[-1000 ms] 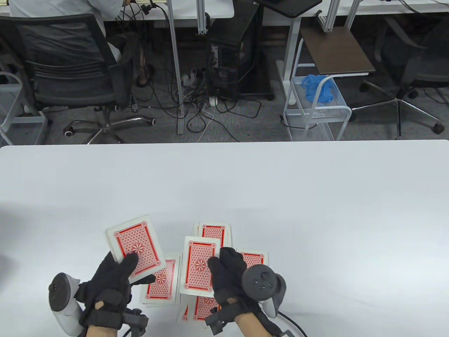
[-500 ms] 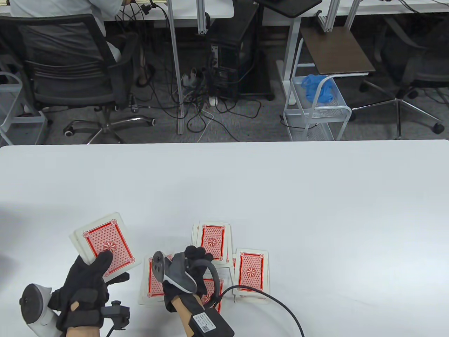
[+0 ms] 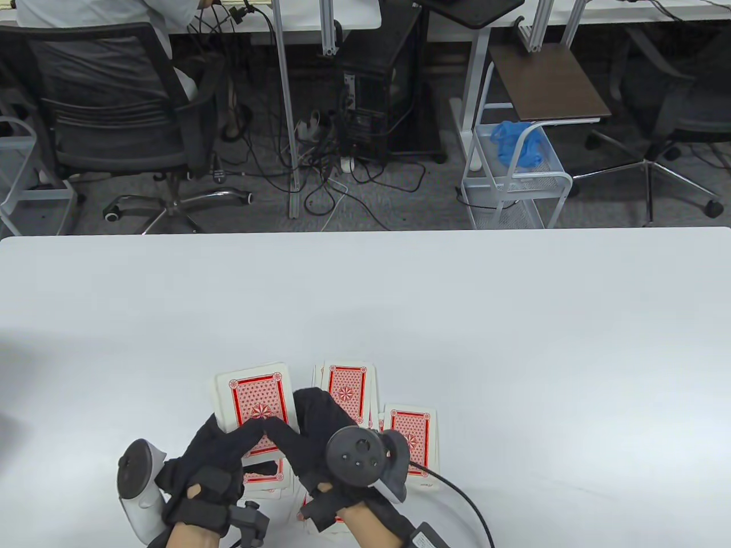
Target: Four-player card dealing with fan arrangement
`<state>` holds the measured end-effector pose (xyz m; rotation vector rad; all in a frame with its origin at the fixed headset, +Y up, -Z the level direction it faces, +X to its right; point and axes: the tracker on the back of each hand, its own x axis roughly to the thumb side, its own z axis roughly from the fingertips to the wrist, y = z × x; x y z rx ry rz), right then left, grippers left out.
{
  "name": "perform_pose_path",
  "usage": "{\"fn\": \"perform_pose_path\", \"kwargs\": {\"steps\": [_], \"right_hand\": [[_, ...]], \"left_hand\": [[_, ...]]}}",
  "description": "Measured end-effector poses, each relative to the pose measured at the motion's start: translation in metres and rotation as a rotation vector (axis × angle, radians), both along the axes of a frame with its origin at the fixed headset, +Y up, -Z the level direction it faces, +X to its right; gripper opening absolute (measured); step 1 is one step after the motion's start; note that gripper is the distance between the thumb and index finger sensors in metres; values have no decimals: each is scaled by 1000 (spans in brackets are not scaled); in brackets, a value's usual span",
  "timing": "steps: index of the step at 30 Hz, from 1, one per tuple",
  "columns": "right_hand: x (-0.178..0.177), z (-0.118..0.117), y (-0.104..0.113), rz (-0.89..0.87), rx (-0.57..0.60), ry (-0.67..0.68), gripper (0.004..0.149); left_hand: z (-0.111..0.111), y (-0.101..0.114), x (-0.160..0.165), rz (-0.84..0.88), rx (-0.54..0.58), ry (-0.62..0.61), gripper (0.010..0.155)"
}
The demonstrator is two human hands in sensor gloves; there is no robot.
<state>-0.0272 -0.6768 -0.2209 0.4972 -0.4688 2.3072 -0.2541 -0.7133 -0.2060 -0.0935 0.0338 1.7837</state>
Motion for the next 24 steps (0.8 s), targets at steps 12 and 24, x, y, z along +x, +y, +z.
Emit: {"fn": "perform_pose_path", "kwargs": {"steps": [12,24], "right_hand": [[44,-28,-15,-573,-327,121,46],[41,-103,-60,401,-550,-321,41]], "left_hand": [[-7,-8,-8,111,33,-103,56],[-5,-3,-27,2,19,14,48]]}}
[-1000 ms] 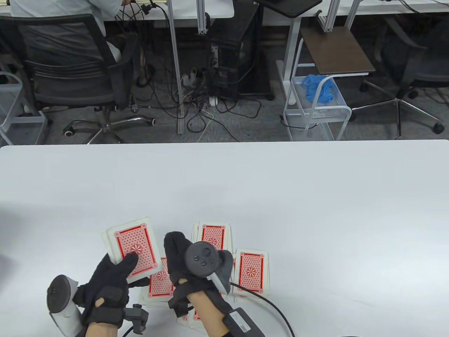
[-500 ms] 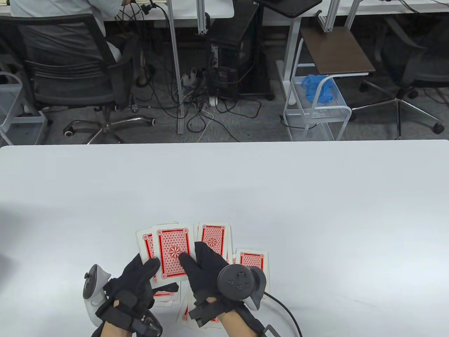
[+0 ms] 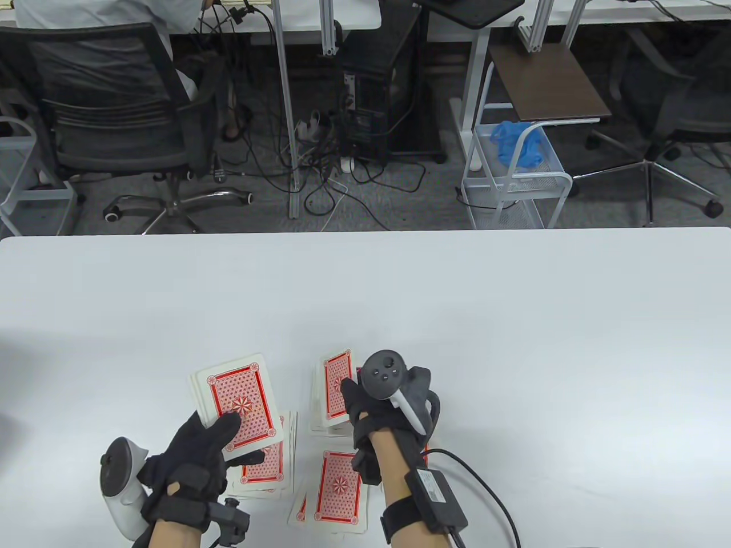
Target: Four-player card dealing with fan arrangement
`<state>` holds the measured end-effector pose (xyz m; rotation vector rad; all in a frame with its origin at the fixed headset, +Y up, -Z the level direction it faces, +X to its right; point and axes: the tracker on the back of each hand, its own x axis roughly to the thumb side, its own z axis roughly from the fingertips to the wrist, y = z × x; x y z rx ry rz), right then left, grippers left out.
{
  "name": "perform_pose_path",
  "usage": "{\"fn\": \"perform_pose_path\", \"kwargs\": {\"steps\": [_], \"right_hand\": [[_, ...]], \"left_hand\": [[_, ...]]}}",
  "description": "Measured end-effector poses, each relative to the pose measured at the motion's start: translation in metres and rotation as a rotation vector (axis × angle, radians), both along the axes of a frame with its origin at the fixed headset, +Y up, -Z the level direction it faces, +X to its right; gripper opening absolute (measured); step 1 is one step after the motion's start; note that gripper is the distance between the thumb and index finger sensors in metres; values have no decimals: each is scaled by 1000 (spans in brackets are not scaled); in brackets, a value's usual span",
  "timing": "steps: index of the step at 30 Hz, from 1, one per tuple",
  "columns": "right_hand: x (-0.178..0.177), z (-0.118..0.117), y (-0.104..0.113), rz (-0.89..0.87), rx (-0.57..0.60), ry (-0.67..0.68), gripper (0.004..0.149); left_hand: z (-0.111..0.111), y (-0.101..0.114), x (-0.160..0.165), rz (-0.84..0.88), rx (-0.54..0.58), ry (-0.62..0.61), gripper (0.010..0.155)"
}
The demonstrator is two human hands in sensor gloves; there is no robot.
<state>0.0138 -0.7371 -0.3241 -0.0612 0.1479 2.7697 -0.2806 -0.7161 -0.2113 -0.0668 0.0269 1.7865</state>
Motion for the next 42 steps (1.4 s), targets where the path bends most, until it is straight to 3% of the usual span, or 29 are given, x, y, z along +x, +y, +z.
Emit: {"fn": "perform_pose_path", "kwargs": {"steps": [5,7,9,13,15,18,21,23,26,30,31,32,34,38,42], "right_hand": [[-13,-4,-26,470,-48,22,46],[-13,-4,-21,427,-41,12,48],[-13,-1,-1,305,16,93,44],[-14,29,41,-405,279,229,57],[-15,53,54,-699,275,275,68],[-16,81,61,-691,223,400,76],[-12,103,69,-405,351,395,67],[-3,111,72,-423,538,341,50],[8,113,66,-503,562,314,45],[23,102,62,-655,425,335,41],[32,96,58,-784,293,364,43],[39,93,55,-847,240,368,46],[59,88,47,-958,208,259,48],[95,80,33,-638,156,79,38],[106,69,16,-251,-12,57,40]], "left_hand": [[-1,2,4,24,-10,-67,48],[-2,3,5,2,-6,-87,49],[-4,2,7,-12,-7,-100,49],[-4,-2,17,-67,-12,-104,49],[-2,-3,25,-64,-19,-96,49],[2,-2,39,-30,-31,-108,49],[4,-2,55,-4,-20,-178,49],[3,-2,61,24,23,-205,49],[1,-2,69,104,63,-330,50],[-1,-7,72,163,51,-388,53],[-1,-7,71,149,38,-370,53],[-1,-7,69,125,35,-355,53],[0,-6,63,27,29,-283,52],[-1,-9,55,-30,13,-221,51],[-1,-10,55,-21,10,-221,50]]}}
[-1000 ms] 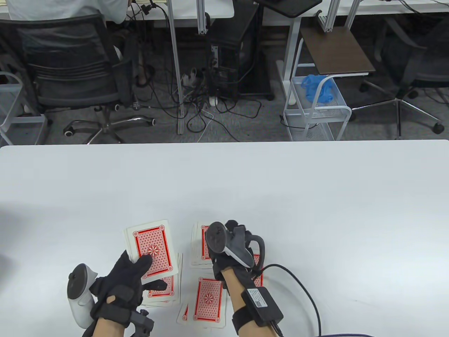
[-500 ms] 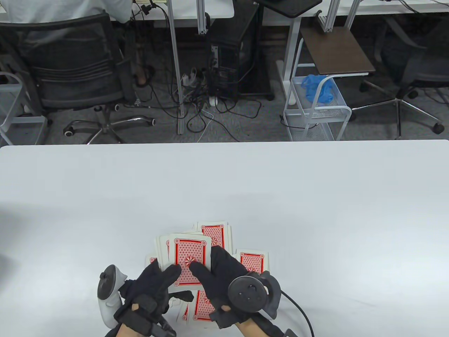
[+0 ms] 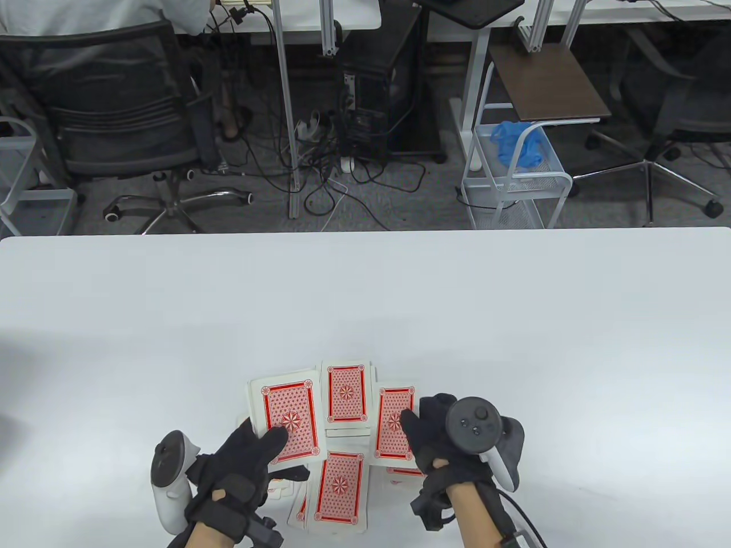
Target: Four-player card dealing with fan arrangement
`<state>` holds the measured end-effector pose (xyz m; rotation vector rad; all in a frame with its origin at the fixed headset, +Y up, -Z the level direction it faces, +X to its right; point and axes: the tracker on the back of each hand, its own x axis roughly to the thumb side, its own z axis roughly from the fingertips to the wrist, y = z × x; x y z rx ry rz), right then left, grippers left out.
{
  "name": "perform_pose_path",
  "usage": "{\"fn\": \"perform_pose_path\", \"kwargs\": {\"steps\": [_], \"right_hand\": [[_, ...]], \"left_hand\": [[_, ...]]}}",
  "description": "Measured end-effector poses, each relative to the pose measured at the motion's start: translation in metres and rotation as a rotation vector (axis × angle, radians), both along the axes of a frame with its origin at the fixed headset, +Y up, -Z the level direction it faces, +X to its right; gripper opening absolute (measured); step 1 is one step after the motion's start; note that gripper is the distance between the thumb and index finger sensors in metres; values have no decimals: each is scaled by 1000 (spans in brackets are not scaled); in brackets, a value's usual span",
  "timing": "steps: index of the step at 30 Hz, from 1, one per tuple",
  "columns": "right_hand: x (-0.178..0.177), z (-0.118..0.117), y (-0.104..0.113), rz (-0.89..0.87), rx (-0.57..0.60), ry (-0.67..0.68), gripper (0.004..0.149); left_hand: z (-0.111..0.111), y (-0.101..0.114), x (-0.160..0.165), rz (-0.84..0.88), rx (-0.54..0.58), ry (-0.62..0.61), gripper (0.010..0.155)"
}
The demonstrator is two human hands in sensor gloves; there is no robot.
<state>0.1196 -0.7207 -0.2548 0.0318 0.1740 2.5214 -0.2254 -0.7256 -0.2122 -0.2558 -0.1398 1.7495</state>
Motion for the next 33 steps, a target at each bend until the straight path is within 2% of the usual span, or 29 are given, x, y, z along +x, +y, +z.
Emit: {"fn": "perform_pose_path", "kwargs": {"steps": [1,3,6,8,10,12,13,14,15,17,18,20,22,23,24,27,30,31,33], "right_hand": [[-1,-2,-7,90,-47,-8,41],[-5,-4,-18,245,-43,-26,41],[-12,-8,-34,608,-32,-8,47],[-12,-10,-38,715,-55,0,44],[-15,-8,-30,633,-37,-32,47],[-21,-1,-14,468,104,-8,43],[-27,4,-5,296,232,21,42],[-31,8,2,168,311,35,44],[-39,15,9,-39,382,64,49],[-56,25,18,-328,384,110,59],[-66,30,22,-418,373,141,65],[-82,37,28,-418,386,183,69],[-90,41,33,-249,465,186,58],[-91,43,36,-168,562,167,51],[-93,43,39,-178,596,162,48],[-88,43,39,-300,535,155,43],[-77,39,33,-412,470,163,41],[-71,36,27,-498,408,185,44],[-61,34,15,-587,351,132,47]], "left_hand": [[0,0,1,-6,2,-4,50],[0,0,1,-15,6,-13,50],[0,0,2,-16,6,-17,50],[1,0,2,-20,7,-17,50],[1,-1,2,-29,3,-14,49],[0,-1,4,-55,-2,-14,49],[0,-2,6,-71,-10,-10,49],[1,-3,7,-82,-16,-7,48],[1,-4,10,-93,-21,-6,48],[3,-6,15,-91,-35,-11,48],[4,-6,18,-78,-47,-8,48],[6,-6,22,-51,-54,-18,49],[7,-5,24,-26,-41,-36,49],[7,-4,24,-26,-45,-34,50],[6,-6,24,-24,-17,-36,50],[2,-9,23,90,-15,-150,51],[-1,-10,22,158,-45,-185,53],[-1,-10,20,113,-35,-164,52],[0,-7,12,30,-35,-64,52]]}}
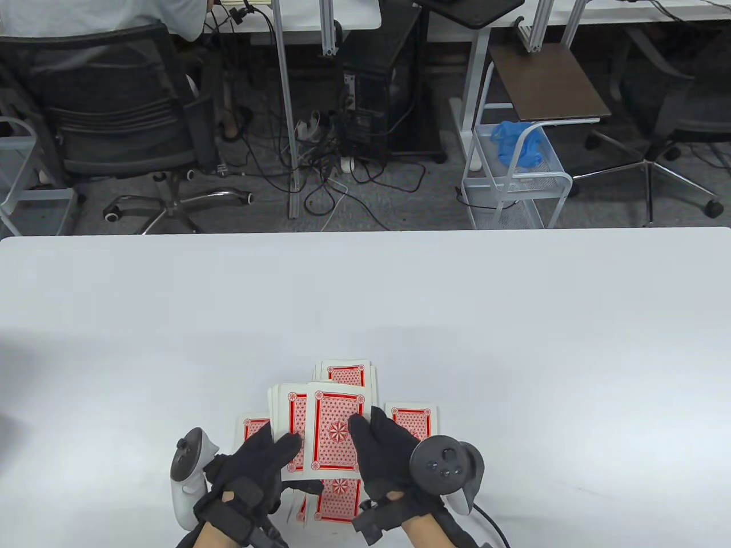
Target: Four-player card dealing with fan arrangement
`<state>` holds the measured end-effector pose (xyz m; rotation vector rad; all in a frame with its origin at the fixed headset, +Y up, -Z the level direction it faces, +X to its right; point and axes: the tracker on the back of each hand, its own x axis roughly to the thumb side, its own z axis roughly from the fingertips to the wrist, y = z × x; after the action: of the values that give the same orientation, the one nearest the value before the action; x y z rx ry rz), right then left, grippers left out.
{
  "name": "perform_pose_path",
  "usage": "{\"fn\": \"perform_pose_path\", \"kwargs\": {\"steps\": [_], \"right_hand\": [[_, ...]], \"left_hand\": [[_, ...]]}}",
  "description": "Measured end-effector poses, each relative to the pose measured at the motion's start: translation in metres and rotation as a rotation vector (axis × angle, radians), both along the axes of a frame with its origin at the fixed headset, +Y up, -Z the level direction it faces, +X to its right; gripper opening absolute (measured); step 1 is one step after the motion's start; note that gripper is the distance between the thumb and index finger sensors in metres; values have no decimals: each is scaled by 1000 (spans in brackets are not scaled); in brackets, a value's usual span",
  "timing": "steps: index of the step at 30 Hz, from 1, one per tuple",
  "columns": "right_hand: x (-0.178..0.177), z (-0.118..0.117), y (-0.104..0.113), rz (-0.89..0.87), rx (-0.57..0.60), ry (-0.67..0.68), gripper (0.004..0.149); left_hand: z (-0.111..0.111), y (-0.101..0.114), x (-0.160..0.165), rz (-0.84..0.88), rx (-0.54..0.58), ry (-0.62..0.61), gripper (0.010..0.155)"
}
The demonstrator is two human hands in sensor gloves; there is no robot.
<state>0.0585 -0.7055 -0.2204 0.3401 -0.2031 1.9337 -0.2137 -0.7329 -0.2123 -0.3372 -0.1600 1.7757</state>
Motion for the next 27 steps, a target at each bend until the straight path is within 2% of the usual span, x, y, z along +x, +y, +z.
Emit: {"fn": "perform_pose_path", "kwargs": {"steps": [2,4,7,8,11,13,15,16,17,20,22,23,24,26,27], "right_hand": [[7,-1,-12,-8,-84,-50,45],[8,-4,-22,85,-193,-47,40],[-3,-9,-34,320,-326,1,38],[-9,-10,-36,396,-334,59,38],[-29,-7,-40,590,-316,105,40],[-43,-3,-44,827,-268,82,41],[-57,0,-52,1212,-182,33,43],[-61,0,-55,1332,-166,34,46],[-64,-1,-54,1444,-176,33,43],[-64,0,-37,1297,-95,-4,41],[-55,5,-14,890,55,-79,39],[-53,6,-10,800,78,-78,41],[-46,9,1,525,97,-83,45],[-39,14,11,275,85,-32,54],[-37,16,13,235,67,-30,57]], "left_hand": [[1,5,-14,-119,16,150,51],[2,10,-28,-206,50,246,51],[4,13,-46,-160,44,322,51],[4,14,-50,-125,42,324,51],[3,14,-54,-74,37,332,51],[3,14,-53,-61,36,317,51],[4,14,-49,-66,38,300,51],[4,14,-47,-68,39,293,50],[3,14,-45,-71,39,282,50],[3,14,-40,-84,37,251,49],[3,12,-35,-102,32,236,49],[3,12,-34,-105,28,233,49],[3,10,-29,-111,21,214,49],[3,9,-21,-112,13,179,49],[3,8,-17,-111,10,165,49]]}}
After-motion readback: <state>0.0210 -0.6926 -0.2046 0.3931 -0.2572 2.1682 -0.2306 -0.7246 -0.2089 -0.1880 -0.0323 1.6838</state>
